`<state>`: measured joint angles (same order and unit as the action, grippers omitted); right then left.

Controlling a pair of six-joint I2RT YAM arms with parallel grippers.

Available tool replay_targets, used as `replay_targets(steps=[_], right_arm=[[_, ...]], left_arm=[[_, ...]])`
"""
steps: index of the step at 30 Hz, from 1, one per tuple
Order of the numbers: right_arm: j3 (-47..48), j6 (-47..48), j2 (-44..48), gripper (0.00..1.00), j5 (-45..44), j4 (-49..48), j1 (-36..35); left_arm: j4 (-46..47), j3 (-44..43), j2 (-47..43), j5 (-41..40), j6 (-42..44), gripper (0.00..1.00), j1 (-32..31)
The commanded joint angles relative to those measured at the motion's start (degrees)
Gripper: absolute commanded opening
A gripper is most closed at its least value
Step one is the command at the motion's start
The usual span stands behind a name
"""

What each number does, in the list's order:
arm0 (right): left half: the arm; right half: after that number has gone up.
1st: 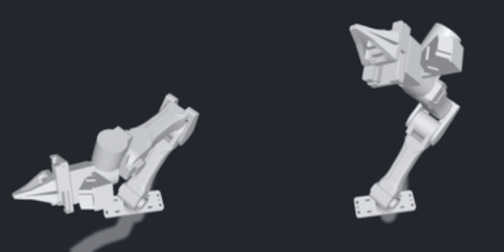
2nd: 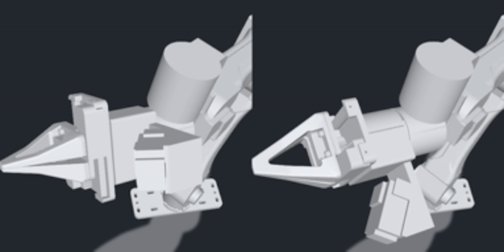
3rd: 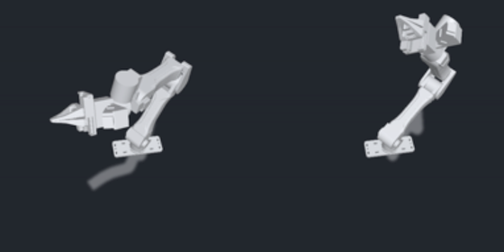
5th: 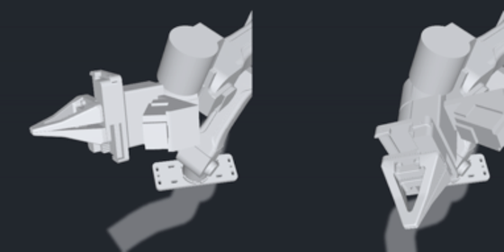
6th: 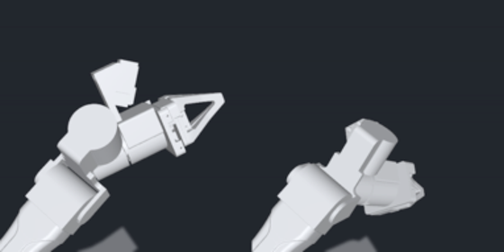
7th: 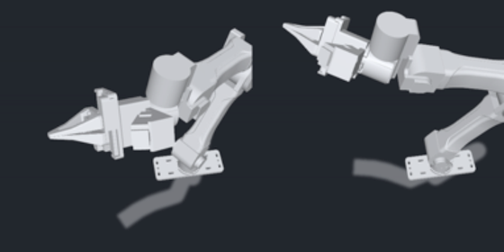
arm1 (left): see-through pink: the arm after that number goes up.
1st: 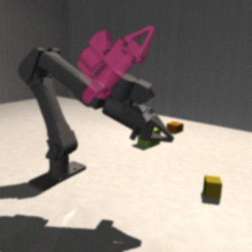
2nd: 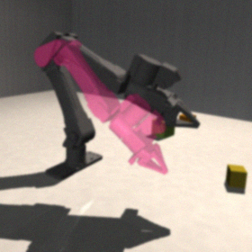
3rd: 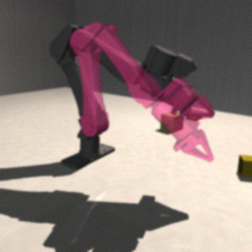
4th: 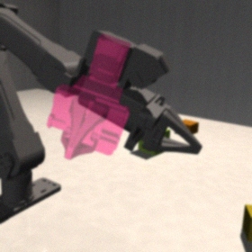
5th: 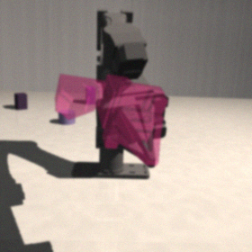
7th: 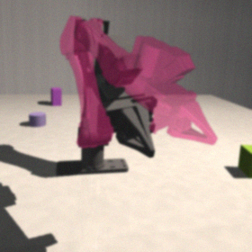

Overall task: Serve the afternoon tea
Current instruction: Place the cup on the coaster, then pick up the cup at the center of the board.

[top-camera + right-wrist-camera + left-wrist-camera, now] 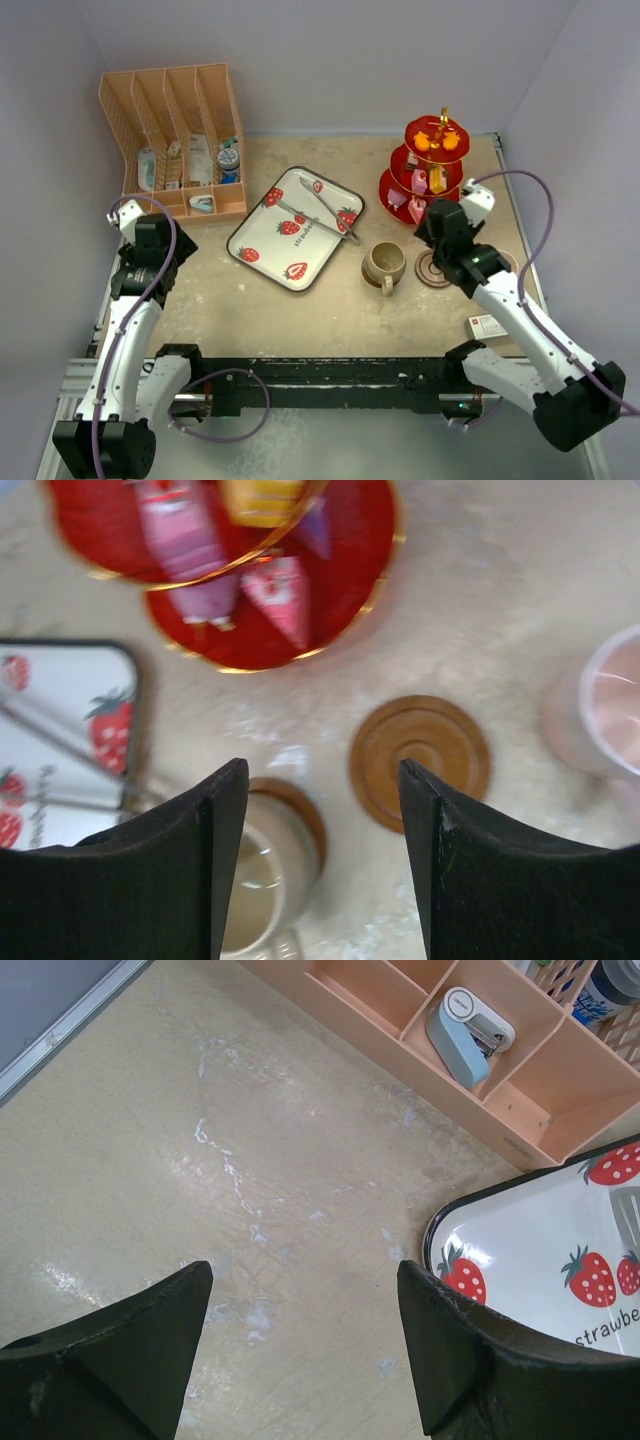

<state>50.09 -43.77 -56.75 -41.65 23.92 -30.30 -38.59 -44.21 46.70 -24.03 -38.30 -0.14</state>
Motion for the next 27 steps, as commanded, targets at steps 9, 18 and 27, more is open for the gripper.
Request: replay_targets(steps=[9, 18, 27], right_arm=[[-0.66, 10.04, 1.07, 0.63, 19.66, 3.99, 31.67], [-2.98, 14.61, -6.65, 0.59, 21.43, -0.46, 41.76], [-4.60, 16.09, -14.55, 0.56, 24.60, -6.15, 43.17]], left_arm=[[2.54, 0.02, -0.57, -0.04, 1.33, 0.73, -0.12], [2.90, 0.22, -1.29, -0.67, 1.79, 0.73, -0.12], [3.26, 0.17, -0.05, -0.06, 2.22, 0.73, -0.12]])
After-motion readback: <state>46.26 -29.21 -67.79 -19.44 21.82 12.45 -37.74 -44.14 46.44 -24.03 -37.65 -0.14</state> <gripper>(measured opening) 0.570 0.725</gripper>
